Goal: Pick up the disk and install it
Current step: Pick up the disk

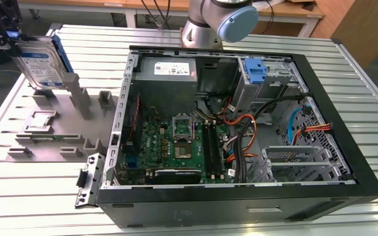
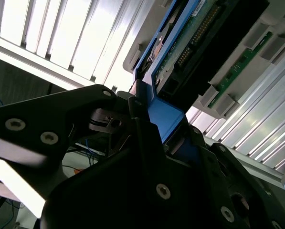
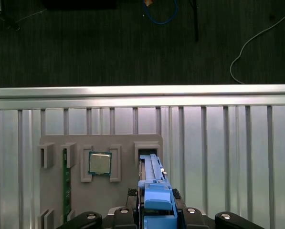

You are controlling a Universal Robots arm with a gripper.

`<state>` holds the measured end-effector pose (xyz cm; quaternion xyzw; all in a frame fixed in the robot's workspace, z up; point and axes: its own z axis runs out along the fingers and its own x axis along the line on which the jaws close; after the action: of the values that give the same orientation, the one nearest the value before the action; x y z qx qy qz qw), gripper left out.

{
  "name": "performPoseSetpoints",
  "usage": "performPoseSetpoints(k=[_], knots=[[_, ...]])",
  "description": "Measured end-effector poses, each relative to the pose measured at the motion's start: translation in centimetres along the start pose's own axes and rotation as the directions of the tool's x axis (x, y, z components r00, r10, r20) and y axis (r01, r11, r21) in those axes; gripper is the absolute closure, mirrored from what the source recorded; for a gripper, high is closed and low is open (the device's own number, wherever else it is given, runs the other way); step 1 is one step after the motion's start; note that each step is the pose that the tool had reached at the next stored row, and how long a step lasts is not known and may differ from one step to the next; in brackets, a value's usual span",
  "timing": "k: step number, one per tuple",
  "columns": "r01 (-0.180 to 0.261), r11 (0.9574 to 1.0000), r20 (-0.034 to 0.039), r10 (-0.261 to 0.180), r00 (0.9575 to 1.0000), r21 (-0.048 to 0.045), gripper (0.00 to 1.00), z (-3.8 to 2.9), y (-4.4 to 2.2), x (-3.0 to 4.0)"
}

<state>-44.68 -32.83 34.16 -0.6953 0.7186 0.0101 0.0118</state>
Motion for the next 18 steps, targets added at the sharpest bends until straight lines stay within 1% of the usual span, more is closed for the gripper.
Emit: performPoseSetpoints(k=[11,18], knots=[[0.000,1.0000,0.0001,0.000,1.0000,0.0001,0.64,-0.38,0.00,-0.01],[0.000,1.0000,-0.0001,0.000,1.0000,-0.0001,0.64,-0.46,0.00,-0.01]])
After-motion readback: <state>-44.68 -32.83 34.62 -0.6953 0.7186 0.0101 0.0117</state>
